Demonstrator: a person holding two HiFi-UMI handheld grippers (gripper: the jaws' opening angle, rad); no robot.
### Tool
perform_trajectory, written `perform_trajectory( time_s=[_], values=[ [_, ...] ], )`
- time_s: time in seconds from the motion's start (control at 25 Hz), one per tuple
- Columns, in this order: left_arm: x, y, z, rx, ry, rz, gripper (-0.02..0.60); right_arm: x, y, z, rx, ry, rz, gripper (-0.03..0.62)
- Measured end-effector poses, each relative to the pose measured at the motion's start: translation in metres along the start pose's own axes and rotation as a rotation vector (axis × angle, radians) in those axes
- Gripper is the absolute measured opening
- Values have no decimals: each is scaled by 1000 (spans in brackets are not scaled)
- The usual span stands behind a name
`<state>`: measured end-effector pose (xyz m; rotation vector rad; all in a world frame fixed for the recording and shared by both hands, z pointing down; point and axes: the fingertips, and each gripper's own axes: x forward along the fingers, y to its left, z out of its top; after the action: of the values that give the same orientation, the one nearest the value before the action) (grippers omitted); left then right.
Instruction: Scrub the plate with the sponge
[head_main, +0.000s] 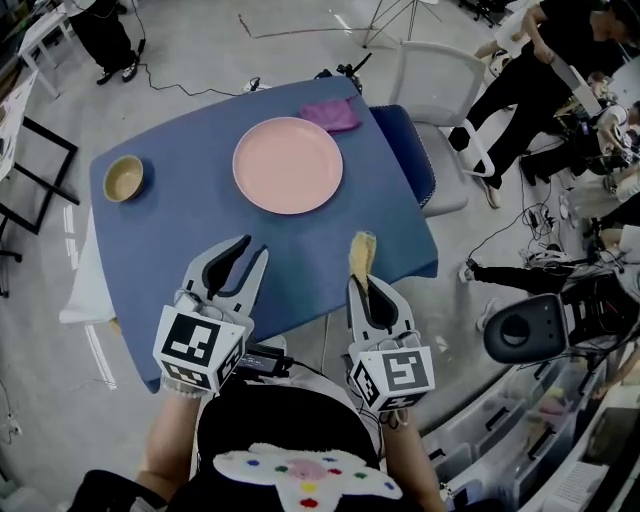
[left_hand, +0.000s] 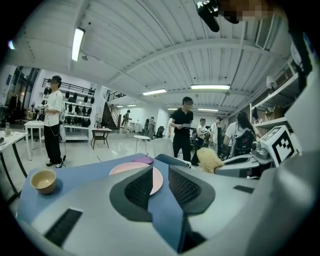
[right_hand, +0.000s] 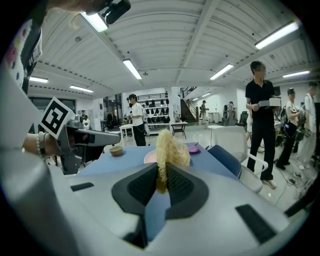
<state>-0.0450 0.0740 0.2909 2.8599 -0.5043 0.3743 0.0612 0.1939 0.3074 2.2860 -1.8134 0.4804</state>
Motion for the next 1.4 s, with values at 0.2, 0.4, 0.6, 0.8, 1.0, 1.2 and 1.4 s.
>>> perform_trajectory(
  time_s=[0.2,0.4,0.6,0.8,1.0,1.2,1.4],
  values=[
    [25,31,-2,-30,17,9,97,38,-6,2,11,21,-9,40],
    [37,53,-6,-79,26,40,97,58,-5,0,16,44,-6,40],
    [44,65,-12,-93,37,62,97,71,-8,-2,10,56,0,40],
    [57,80,-16,-112,38,85,97,92,-15,-1,-7,64,17,40],
    [64,86,-24,-149,48,122,97,104,-22,-1,-19,79,52,40],
    [81,105,-33,-166,71,166,97,131,-29,-3,-36,108,85,40],
    [95,125,-47,-202,96,218,97,157,-33,-4,-66,137,130,40]
  ],
)
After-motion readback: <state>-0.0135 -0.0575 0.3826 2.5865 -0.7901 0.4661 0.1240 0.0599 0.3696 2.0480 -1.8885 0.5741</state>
